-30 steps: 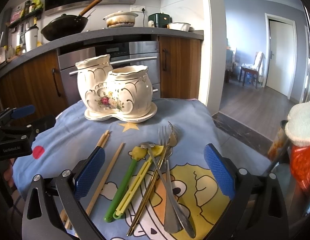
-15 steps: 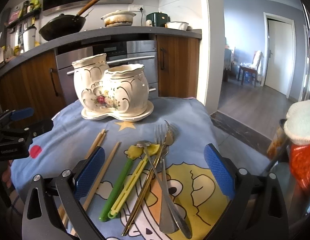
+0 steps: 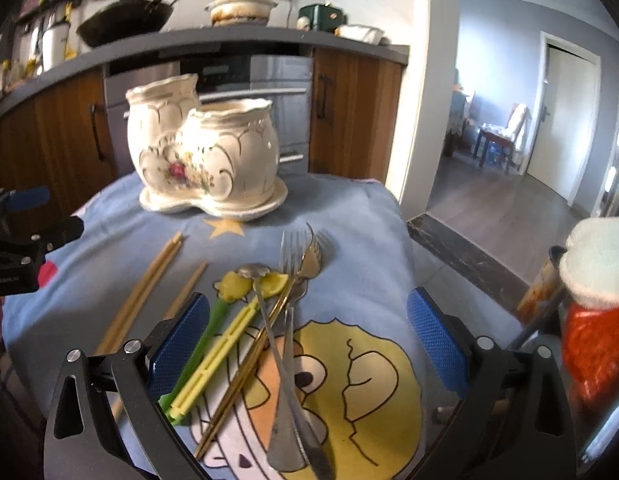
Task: Organize utensils
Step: 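Lower the right gripper onto the silver spoon and close it, then grasp a wooden chopstick with the left gripper while the right lifts the spoon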
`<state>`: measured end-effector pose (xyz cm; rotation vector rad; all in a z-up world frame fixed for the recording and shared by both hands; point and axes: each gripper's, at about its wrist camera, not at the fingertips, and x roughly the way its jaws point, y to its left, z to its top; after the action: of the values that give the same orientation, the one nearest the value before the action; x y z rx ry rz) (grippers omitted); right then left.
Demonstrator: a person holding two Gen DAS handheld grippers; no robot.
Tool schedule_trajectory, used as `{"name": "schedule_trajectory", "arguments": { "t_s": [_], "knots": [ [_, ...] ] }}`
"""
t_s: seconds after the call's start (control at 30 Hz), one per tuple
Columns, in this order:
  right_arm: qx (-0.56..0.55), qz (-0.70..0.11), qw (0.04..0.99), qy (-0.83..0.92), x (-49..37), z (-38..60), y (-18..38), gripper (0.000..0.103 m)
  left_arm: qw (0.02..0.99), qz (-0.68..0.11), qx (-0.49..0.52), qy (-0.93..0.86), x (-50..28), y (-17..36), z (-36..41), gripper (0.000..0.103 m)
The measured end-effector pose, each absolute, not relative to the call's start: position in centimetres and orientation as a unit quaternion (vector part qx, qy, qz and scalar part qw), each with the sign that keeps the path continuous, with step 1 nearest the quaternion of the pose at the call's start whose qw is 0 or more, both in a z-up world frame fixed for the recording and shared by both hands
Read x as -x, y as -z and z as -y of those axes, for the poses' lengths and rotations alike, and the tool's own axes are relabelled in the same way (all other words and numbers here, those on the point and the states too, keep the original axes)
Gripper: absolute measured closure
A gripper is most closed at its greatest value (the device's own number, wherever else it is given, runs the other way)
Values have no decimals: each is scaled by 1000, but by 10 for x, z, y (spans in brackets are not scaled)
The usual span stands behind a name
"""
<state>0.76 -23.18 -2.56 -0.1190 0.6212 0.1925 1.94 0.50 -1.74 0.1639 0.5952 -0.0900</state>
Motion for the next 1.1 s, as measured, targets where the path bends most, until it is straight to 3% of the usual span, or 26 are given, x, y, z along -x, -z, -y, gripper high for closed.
{"name": "schedule_trajectory", "arguments": {
  "t_s": [0.17, 0.3, 0.4, 0.53, 0.8, 0.87, 0.97, 1.1],
  "knots": [
    [81, -329, 934, -117, -18, 226, 25, 10, 947, -306, -74, 71, -22, 18, -2, 5],
    [89, -361, 918, -140, -31, 215, 31, 44, 940, -320, -63, 102, -21, 19, 1, 5],
    [83, -381, 908, -155, -38, 210, 35, 62, 927, -353, -66, 105, -28, 25, 4, 6],
    [81, -390, 902, -165, -42, 206, 39, 77, 914, -377, -84, 126, -30, 35, 11, 22],
    [103, -390, 901, -163, -50, 195, 43, 82, 904, -392, -89, 143, -30, 45, 21, 31],
    [118, -390, 898, -164, -52, 190, 46, 82, 903, -394, -89, 145, -30, 45, 24, 37],
    [121, -388, 898, -168, -54, 190, 46, 97, 896, -409, -84, 151, -34, 46, 28, 45],
    [101, -368, 908, -172, -50, 199, 36, 99, 888, -424, -78, 159, -36, 48, 37, 56]
  ]
}}
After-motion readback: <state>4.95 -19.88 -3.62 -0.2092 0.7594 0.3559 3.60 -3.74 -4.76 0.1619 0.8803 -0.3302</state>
